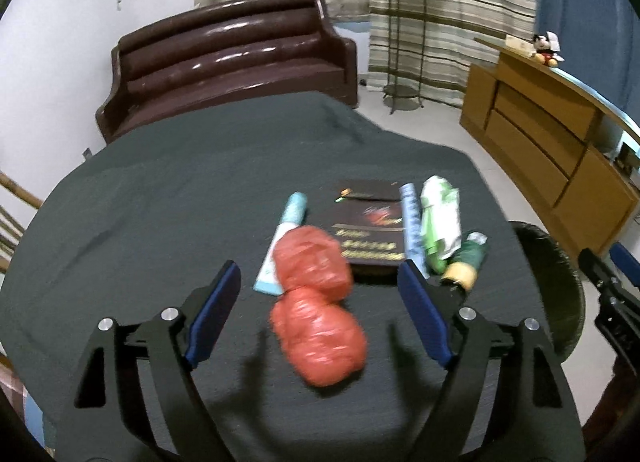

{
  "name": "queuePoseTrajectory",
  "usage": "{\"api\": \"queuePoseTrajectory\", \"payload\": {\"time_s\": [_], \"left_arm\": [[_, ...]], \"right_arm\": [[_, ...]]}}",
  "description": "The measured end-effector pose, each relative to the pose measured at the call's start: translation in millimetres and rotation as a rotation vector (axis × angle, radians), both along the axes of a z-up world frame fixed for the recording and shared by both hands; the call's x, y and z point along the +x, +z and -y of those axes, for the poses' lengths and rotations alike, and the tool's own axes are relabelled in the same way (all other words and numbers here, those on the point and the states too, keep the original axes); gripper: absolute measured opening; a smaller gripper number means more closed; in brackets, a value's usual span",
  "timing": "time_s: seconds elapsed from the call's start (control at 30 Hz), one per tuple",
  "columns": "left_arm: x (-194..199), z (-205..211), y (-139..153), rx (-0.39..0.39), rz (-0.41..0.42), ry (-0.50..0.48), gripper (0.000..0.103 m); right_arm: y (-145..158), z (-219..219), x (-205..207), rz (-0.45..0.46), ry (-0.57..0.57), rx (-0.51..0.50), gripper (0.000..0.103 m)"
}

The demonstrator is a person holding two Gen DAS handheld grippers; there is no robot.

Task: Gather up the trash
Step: 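Move both open tools back to the table toward the red bags and green can, then close the left tool on the two red plastic bags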

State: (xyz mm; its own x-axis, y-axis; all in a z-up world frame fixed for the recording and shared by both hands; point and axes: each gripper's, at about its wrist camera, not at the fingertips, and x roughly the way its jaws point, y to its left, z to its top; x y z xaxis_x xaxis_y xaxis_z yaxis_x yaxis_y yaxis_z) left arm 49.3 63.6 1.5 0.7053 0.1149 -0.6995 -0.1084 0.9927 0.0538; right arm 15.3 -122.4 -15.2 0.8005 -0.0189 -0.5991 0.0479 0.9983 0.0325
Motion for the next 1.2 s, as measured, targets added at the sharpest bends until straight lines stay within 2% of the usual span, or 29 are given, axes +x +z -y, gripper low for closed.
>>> {"api": "queuePoseTrajectory", "payload": {"time_s": [0.3, 0.43, 0.57, 0.87, 1.2], "left_arm": [[0.5, -3.4, -18.0, -0.026, -0.053, -0.025, 0.078], [-0.3, -6.9, -23.5, -0.053, -0.077, -0.044, 0.052], [-6.8, -10.6, -24.5, -0.064, -0.066, -0.067, 0.041], [-25.8, -24.3, -10.2, -0.058, -0.017, -0.090, 0.040], [-26.9, -65.2, -2.7, -0.026, -0.007, -0.042, 0.040]], "right_arm": [[-0.1, -11.0, -0.4, -0.013, 0.018, 0.003, 0.066], [-0.7, -18.7, 0.5, -0.021, 0.030, 0.008, 0.066], [-1.2, -25.9, 0.3, -0.026, 0.047, 0.013, 0.066], [7.8, -48.4, 1.8, -0.026, 0.081, 0.020, 0.066], [4.5, -85.3, 15.1, -0.071, 0.130, 0.037, 0.066]]}}
